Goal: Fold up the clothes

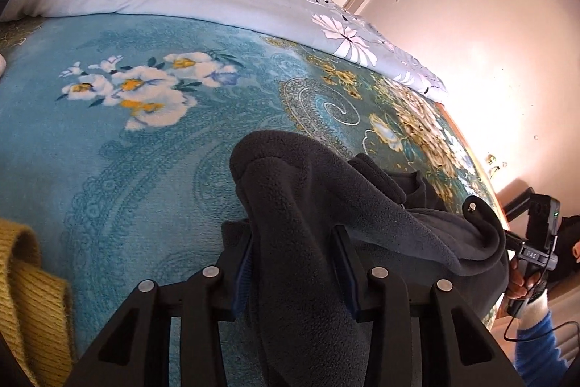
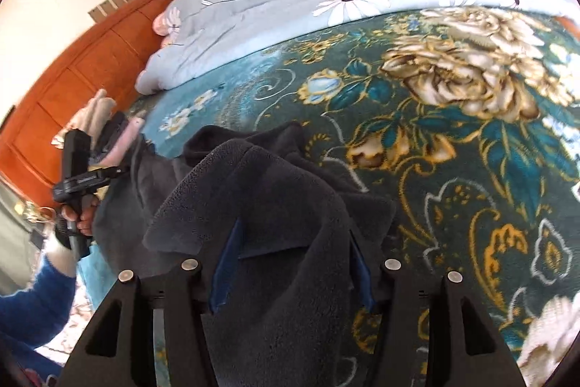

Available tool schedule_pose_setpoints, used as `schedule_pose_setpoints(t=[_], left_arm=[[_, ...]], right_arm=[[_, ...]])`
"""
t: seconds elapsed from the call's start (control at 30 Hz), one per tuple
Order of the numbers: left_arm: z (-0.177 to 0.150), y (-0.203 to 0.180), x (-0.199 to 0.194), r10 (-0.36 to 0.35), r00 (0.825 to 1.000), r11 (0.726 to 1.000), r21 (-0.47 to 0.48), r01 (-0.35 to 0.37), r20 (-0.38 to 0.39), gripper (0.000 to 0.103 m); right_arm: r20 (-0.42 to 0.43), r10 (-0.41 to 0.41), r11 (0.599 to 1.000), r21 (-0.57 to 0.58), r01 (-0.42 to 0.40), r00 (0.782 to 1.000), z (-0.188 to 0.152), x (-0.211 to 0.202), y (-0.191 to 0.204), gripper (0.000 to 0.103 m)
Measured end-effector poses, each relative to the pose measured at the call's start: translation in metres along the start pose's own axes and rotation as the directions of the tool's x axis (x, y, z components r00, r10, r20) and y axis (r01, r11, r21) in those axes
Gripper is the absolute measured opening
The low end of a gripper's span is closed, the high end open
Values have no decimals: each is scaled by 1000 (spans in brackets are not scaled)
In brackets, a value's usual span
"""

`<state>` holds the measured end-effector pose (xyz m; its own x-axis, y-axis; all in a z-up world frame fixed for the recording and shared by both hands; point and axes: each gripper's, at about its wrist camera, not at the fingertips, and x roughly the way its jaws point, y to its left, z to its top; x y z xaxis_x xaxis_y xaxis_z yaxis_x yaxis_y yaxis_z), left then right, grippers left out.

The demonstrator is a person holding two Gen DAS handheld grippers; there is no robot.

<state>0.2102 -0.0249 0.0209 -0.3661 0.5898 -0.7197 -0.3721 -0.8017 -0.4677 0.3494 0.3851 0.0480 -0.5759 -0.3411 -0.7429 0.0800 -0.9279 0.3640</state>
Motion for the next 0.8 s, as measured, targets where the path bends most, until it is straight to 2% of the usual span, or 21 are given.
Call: schedule_pose_setpoints(t=[0.03,0.1,0.13,0.17,0.2,0.33,0.4,0.47,0.57,0.63,0.77,0.8], left_arm=[[0,-1,0,21,1000,1000,2,-21,1,31],[1,-3,-3,26,999,1000,6,-26,22,15],[1,-4,-5,27,999,1000,8,-28,34,12],[0,-4,-9,19,998,1000,9,-19,59,12],[-1,-5,-13,10,996,1000,9,-11,84,11],[-4,7,-17,-6,992,998,-63,14,127,11],[-7,15,-7,16,995,994,-108,-5,96,11],[-9,22,2,33,997,988,-153,-23,64,11],[-10,32,10,13,999,978,-210,-3,45,11],[-11,30,7,13,999,980,-199,-3,50,15],[-12,20,-7,21,998,986,-164,-11,59,16],[-12,16,-12,25,998,988,-152,-15,65,19]], right_arm=[[0,-34,999,-2,34,999,3,2,2,52],[15,-69,998,-6,69,998,7,3,5,28],[28,-74,997,1,74,997,9,2,5,24],[44,-68,998,17,67,997,9,0,4,15],[65,-58,998,41,55,996,8,-3,0,11],[180,-16,985,173,-16,983,1,-20,-25,10],[221,-21,960,278,-43,975,-6,-24,-43,10],[201,-28,927,371,-49,979,-13,-16,-57,10],[161,-22,884,464,-56,987,-25,-1,-72,10],[150,-6,864,499,-71,989,-32,6,-78,10],[160,11,861,500,-90,987,-34,2,-77,11],[161,14,866,492,-92,987,-34,0,-75,13]])
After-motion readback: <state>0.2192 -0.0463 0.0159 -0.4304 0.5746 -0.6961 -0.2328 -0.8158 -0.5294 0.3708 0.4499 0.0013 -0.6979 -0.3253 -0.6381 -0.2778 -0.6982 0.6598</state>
